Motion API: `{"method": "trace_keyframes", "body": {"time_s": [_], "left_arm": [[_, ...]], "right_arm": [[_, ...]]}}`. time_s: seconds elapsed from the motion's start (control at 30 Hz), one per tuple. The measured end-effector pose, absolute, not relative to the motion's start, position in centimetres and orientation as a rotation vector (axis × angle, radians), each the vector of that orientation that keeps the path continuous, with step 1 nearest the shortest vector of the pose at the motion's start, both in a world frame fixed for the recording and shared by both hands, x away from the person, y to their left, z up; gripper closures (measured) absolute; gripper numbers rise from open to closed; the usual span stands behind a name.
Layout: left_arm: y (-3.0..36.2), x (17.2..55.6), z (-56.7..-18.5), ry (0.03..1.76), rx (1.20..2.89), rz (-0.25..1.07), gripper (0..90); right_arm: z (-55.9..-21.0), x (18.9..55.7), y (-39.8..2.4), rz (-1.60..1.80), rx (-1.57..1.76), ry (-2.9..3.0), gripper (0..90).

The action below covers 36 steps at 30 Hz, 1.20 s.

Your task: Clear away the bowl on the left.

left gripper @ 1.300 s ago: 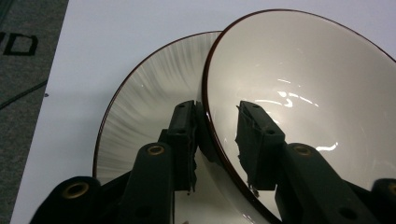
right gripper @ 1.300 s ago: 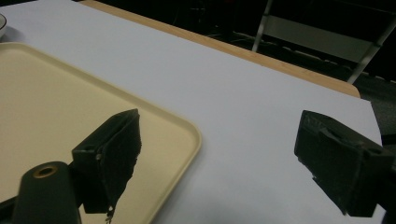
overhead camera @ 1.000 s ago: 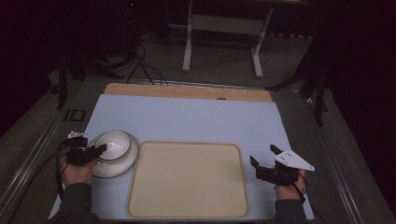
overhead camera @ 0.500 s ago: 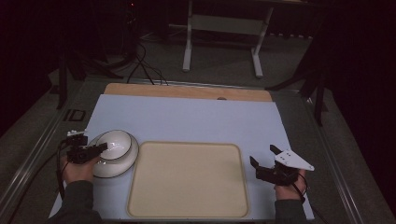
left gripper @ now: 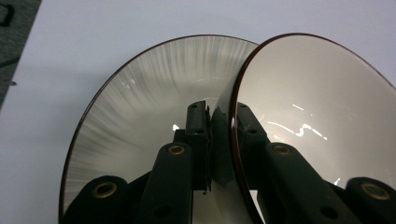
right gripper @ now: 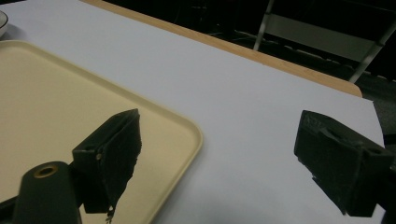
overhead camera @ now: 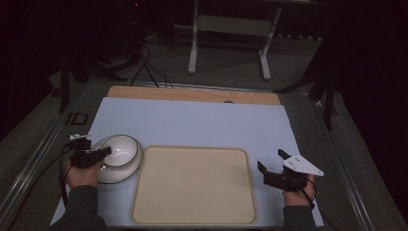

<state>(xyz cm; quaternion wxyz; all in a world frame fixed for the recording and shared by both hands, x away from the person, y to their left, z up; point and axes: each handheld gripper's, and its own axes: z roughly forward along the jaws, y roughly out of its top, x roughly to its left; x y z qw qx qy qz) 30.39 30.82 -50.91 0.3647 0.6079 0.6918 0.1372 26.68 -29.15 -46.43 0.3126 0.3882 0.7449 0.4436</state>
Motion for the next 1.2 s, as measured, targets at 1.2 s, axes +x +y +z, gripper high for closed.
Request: {"method": "trace_keyframes", "body": {"time_s": [1.2], "left_arm": [[32.1,28.1,-48.2,1.668,1.361,0.319,78.8]], "right_arm": [[-46.3,26.6,-29.3,1.179,1.02,1.957,14.4]]}}
